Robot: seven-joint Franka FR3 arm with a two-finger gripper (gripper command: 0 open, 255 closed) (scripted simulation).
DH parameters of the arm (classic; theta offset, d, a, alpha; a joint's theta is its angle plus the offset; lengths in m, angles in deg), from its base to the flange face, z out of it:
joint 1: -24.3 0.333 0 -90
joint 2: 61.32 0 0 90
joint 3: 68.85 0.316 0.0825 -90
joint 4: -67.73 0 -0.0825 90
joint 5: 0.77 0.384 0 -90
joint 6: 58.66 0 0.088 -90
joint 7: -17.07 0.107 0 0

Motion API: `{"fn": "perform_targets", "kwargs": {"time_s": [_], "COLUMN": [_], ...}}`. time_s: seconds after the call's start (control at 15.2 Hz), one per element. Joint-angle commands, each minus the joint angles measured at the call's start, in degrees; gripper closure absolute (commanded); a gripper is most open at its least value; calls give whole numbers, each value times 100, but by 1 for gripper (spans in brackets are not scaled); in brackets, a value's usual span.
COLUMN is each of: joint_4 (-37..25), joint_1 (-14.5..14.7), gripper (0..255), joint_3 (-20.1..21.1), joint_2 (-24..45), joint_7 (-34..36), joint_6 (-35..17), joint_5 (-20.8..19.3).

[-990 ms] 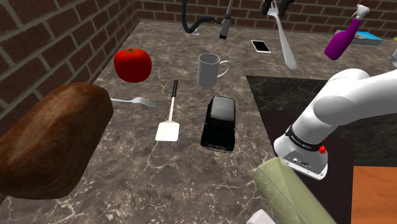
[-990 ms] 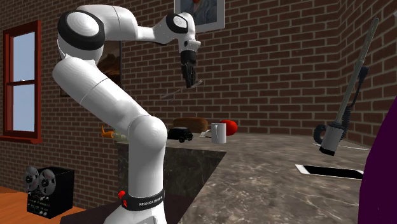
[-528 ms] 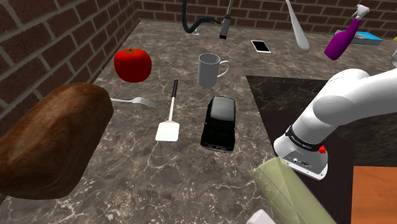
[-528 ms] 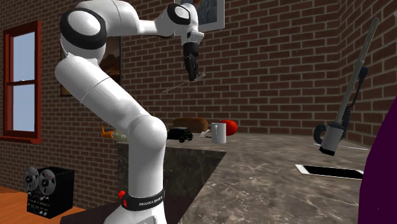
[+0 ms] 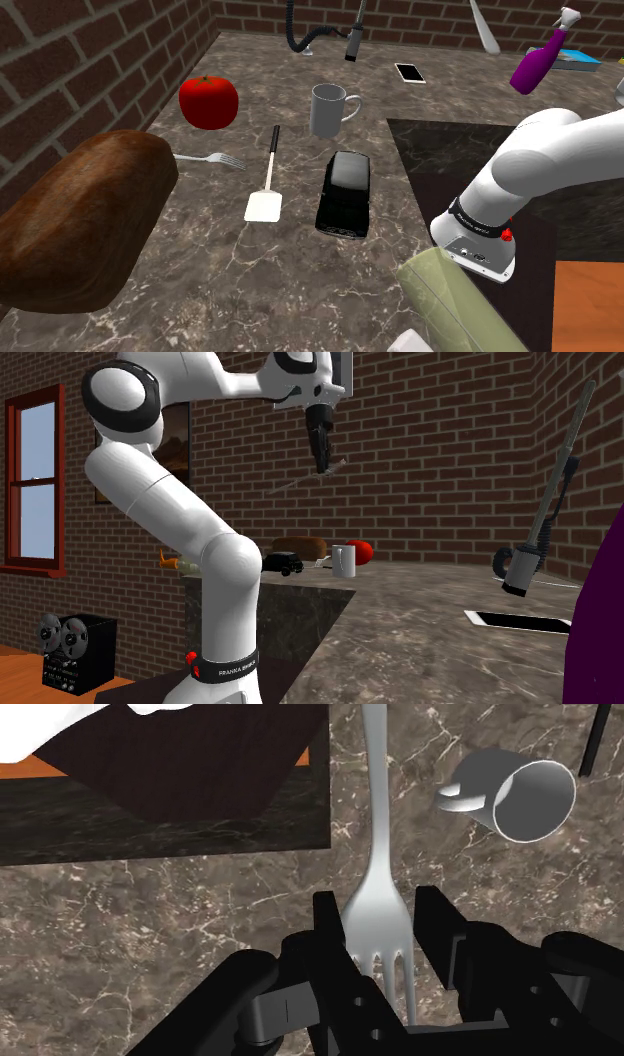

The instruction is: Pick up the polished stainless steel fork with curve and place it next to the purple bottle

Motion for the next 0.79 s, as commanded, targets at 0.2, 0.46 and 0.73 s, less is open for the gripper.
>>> {"fn": "perform_targets", "kwargs": {"time_s": [0.2, 0.46, 0.73], "joint_4": [19, -95, -307], "joint_1": [-76, -135, -186], "gripper": [255, 255, 255], "joint_3": [-662, -1178, -1693], "joint_2": [116, 310, 595], "joint_7": [-700, -1238, -1777], "joint_6": [-130, -240, -370], "joint_5": [-491, -842, -1145]}}
